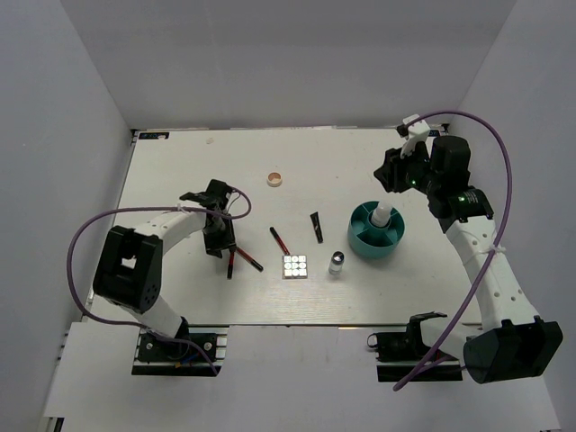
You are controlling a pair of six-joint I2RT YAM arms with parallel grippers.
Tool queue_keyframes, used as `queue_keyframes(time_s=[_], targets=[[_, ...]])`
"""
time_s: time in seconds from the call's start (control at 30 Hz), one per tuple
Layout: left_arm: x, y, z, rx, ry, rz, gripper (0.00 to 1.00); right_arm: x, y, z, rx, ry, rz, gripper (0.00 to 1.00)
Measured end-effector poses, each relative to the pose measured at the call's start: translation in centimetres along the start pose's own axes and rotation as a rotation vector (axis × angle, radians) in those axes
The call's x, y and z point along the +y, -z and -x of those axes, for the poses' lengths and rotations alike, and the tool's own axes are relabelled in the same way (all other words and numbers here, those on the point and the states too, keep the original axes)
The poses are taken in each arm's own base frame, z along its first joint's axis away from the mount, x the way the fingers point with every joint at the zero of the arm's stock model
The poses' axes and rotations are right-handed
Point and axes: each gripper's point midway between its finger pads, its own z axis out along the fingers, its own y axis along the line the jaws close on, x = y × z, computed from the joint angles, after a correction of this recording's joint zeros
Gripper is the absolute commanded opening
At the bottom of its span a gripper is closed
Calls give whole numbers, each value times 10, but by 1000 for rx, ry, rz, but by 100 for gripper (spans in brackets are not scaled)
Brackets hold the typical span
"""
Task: Organize the makeup
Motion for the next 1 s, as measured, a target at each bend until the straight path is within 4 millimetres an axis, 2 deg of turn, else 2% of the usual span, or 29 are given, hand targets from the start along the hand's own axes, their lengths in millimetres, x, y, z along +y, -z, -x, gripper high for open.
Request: queue_keyframes(time_s=[0.2,0.43,0.7,0.8,0.83,0.93,1.0], targets=[[-3,-10,-9,31,-59,64,47,2,0,5,-8,-5,12,43],[-7,-15,-14,26,-98,109,39,2,0,5,-8,-25,13,43],[-11,-22,-12,19,-122,161,37,2,0,5,-9,-34,15,43],[-13,-23,-10,16,-122,163,23,3,1,4,-10,-37,18,44],[-13,-23,-10,14,-124,164,12,3,1,5,-11,-37,18,44],[-12,-23,-8,0,-125,174,1,3,4,6,-20,-41,18,44],[-11,-23,-7,-13,-120,179,0,4,5,6,-25,-42,19,44]])
